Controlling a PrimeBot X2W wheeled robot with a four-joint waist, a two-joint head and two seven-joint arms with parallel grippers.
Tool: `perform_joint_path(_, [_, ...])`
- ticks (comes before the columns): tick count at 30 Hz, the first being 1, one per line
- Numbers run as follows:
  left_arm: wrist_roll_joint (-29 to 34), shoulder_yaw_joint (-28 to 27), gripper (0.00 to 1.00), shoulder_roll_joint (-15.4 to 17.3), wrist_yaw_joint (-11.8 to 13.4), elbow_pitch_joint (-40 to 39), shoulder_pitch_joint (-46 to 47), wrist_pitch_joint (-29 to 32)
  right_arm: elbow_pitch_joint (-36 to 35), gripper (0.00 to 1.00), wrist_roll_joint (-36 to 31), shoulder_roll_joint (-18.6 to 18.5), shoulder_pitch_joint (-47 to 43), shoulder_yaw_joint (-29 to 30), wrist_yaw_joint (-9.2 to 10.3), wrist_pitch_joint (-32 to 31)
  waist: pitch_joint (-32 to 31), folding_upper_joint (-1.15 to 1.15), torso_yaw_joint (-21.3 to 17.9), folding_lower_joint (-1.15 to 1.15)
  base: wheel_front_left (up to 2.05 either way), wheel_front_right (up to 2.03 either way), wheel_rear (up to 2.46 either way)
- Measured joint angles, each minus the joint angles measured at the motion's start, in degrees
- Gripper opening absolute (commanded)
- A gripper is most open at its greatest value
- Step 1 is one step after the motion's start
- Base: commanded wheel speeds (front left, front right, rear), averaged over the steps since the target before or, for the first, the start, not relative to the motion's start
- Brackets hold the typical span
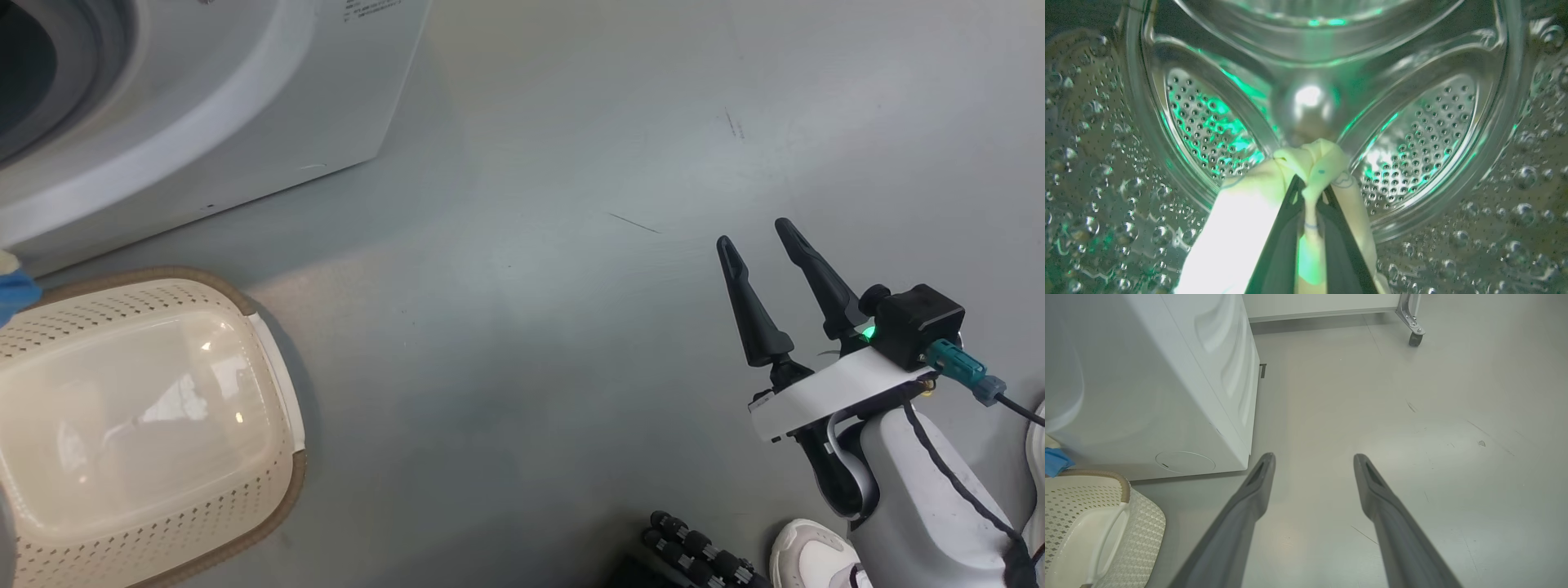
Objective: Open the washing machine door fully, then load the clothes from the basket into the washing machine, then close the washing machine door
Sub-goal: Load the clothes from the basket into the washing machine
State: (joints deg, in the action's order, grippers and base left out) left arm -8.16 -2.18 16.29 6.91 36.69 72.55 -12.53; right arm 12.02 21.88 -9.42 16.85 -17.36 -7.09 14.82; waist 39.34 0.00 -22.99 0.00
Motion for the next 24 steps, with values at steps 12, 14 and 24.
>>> perform_joint_path(12, [0.6, 0.9, 1.0, -2.6, 0.0, 10.4, -1.8, 0.1, 0.6, 1.0, 0.0, -0.2, 0.0, 1.4, 0.0, 0.0, -1.5, 0.0, 1.4, 0.0, 0.0, 0.0, 0.0])
perform_joint_path(14, [0.7, 0.9, 1.0, -3.4, 0.0, 11.3, -1.8, -0.1, 0.6, 1.0, 0.0, -0.2, 0.0, 1.7, 0.0, 0.0, -1.9, 0.0, 1.8, 0.0, 0.0, 0.0, 0.0])
perform_joint_path(24, [1.4, 0.6, 1.0, -6.4, 0.0, 15.6, -2.2, -0.7, 0.8, 1.0, 0.0, -0.7, 0.0, 2.8, 0.0, 0.0, -4.1, 0.0, 3.8, 0.0, 0.0, 0.0, 0.0])
